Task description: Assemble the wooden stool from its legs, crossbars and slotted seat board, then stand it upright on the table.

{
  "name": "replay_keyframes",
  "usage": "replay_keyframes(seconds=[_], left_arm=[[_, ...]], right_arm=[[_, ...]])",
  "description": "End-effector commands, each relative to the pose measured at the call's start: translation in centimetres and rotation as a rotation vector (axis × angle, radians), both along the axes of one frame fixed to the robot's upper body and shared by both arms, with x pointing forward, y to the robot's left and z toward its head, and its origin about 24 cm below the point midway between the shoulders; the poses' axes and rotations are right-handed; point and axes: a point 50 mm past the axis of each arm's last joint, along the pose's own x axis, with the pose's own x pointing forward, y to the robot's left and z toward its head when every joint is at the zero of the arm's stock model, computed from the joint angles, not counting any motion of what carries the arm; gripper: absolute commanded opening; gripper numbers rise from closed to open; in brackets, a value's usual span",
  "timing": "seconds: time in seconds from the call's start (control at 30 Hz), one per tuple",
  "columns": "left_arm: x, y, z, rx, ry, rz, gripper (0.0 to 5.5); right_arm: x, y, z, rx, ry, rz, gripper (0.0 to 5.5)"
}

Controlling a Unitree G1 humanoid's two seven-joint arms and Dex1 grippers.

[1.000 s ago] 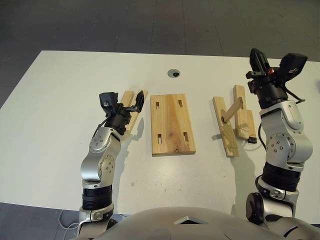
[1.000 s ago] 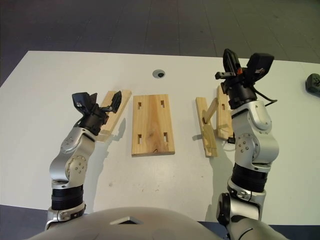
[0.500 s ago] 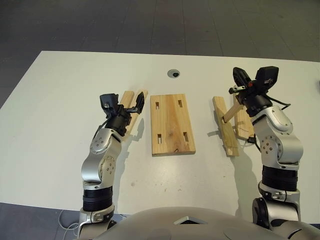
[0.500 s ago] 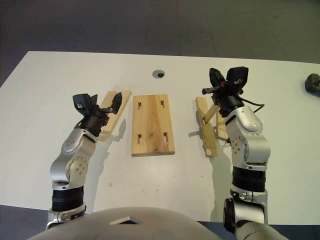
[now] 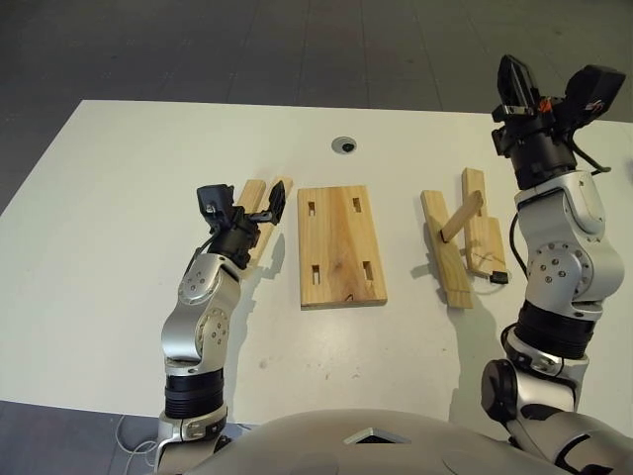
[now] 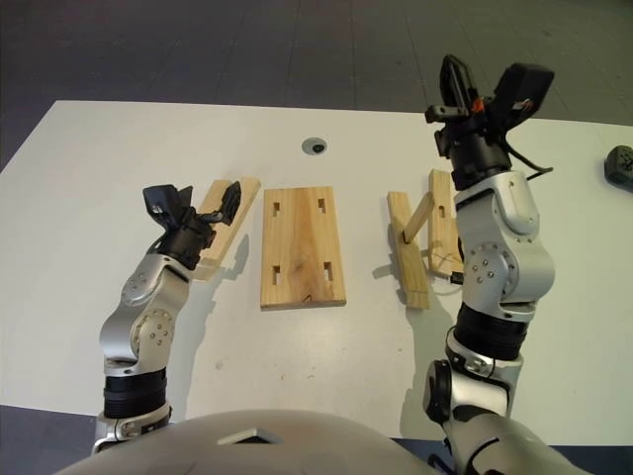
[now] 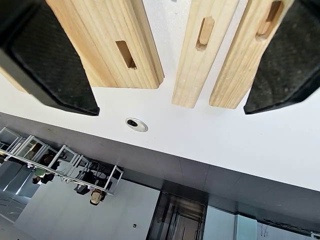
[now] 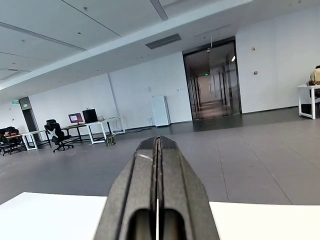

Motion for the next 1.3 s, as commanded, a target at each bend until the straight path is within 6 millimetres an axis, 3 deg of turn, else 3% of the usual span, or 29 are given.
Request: replay_keyframes(seconds=[0.03,0.13,0.23,0.37,0.47,0.63,0.83,1.03,1.3], left_arm=[[0.0,0.0,0.1,0.002,0.002,0.002,5.38],[0.0,0.1,0.0,0.002,0.002,0.008,5.38],[0.0,0.1,0.0,0.002,0.005,0.009,5.38],[-0.1,-0.4,-0.2,-0.007,0.013,-0.003,5.38],[-0.2,-0.7,-0.3,-0.012,0.014,-0.014,5.38],[-0.3,-0.7,-0.3,-0.014,0.014,-0.015,5.4],[-0.4,0.1,-0.3,-0.004,0.018,-0.002,5.4],[-0.6,0.8,-0.4,0.009,0.023,0.017,5.4],[-0.7,1.0,-0.5,0.017,0.03,0.018,5.4]], right_arm=[[-0.1,-0.7,-4.9,-0.142,0.193,-0.033,0.0],[-0.8,-1.6,-8.9,-0.163,0.346,-0.06,0.0],[-1.4,-1.4,-10.0,-0.198,0.369,-0.046,0.0],[-1.2,-1.2,-8.6,-0.181,0.29,-0.057,0.0],[-1.1,-1.3,-6.2,-0.122,0.153,-0.076,0.0],[-1.1,-1.3,-2.7,-0.072,0.021,-0.065,0.66],[-3.6,-1.5,-2.1,-0.061,0.046,0.047,1.65],[-6.2,-2.0,-4.3,-0.147,0.177,0.051,2.59],[-8.7,-2.7,-10.1,-0.276,0.487,0.017,3.87]])
